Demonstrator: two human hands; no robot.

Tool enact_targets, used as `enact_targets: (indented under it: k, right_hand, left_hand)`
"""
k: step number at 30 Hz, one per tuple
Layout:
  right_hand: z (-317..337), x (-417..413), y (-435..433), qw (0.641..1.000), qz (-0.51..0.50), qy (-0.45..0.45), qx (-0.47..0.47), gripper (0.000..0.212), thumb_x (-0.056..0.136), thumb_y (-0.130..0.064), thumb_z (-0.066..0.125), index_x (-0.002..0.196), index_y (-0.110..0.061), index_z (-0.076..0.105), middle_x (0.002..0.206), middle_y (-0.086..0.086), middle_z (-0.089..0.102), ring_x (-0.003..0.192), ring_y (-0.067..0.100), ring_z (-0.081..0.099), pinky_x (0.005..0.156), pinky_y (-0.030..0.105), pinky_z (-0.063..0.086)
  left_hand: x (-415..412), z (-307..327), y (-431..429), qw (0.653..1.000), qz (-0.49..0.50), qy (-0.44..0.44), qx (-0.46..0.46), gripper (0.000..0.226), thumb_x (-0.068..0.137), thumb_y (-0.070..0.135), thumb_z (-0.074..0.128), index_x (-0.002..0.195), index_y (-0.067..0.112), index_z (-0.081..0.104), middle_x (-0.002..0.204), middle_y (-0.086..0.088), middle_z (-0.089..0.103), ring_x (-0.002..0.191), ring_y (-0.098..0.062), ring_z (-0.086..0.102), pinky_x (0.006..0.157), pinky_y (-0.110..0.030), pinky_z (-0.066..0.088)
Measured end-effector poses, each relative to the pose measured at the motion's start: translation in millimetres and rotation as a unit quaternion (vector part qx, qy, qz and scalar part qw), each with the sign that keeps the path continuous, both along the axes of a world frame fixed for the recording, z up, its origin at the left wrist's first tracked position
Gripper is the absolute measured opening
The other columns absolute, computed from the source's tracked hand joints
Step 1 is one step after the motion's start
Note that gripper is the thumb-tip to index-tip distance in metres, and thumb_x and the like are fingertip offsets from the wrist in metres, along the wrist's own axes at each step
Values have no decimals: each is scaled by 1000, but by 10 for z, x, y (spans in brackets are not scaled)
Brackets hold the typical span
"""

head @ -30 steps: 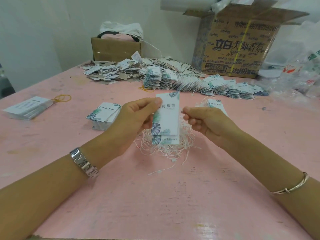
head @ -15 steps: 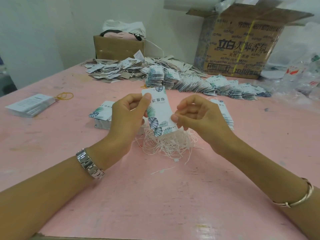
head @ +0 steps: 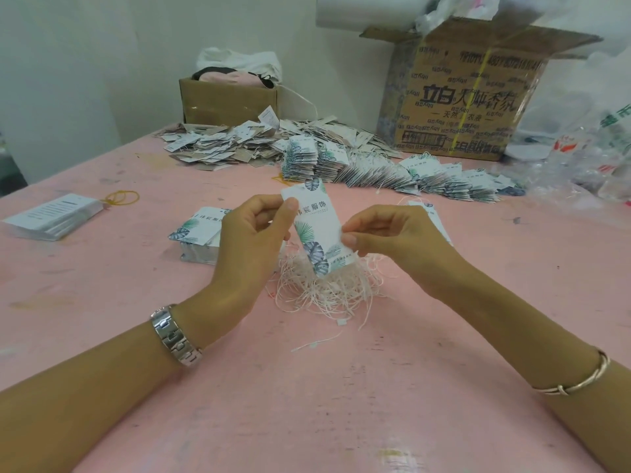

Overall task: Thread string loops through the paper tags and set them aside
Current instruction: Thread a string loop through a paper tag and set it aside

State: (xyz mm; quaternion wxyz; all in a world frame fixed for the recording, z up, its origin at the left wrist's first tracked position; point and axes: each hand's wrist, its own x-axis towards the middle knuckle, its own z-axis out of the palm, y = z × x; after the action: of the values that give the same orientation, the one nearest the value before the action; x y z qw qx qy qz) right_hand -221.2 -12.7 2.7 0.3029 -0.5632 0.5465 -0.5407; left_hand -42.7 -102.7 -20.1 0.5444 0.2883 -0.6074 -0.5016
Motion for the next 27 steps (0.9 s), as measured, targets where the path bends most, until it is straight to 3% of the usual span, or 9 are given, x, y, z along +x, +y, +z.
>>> enact_targets:
  k: [4,7,10,14,17,21,27]
  right_hand:
    - [155,-323,-11,998,-39,-49,14,16,68,-11,78,84,-12,78,88,8,77,78,16,72,71,18,55]
    - [194,-680,-31,989,-139,-43,6,14,74,-5,76,86,-12,77,86,3,77,79,12,72,71,18,54]
    - [138,-1038,-42,974,-227,-13,1,18,81,2,73,98,-2,73,81,0,76,72,7,70,69,15,54]
    - [-27,-1422,-1,952,-306,15,14,27,83,6,70,110,5,68,97,16,69,75,16,63,69,15,56]
    - [-153,-1574,24,942,-332,25,37,25,83,8,70,108,9,68,95,16,68,72,17,60,65,13,55]
    - [-226,-1632,6,941,-333,33,54,23,83,6,71,104,-1,71,95,15,69,71,16,61,63,12,55]
    - [-270,-1616,-13,924,-349,144,69,14,82,0,75,96,-2,75,73,5,69,56,8,59,54,9,50]
  left_hand:
    - [30,-4,13,998,14,-14,-54,14,101,27,52,97,25,65,87,19,74,61,-13,45,54,-11,40]
    - [30,-9,14,997,15,-18,-71,15,103,27,49,96,25,63,89,17,75,63,-17,43,55,-13,40]
    - [19,-17,28,996,8,-25,-82,16,103,26,48,96,24,62,89,17,75,61,-10,47,57,-13,42]
    - [16,-16,47,996,4,-25,-90,17,103,23,48,94,25,62,88,16,75,64,1,51,62,-12,43]
    - [17,-15,57,995,6,-31,-92,17,103,23,48,94,25,62,88,17,75,60,-3,46,56,-15,41]
    - [18,-14,64,995,8,-41,-95,17,102,23,48,93,25,63,89,17,74,59,-5,45,52,-16,39]
    - [17,-15,81,995,-3,-43,-94,18,102,21,49,92,24,63,88,17,75,59,0,48,55,-13,41]
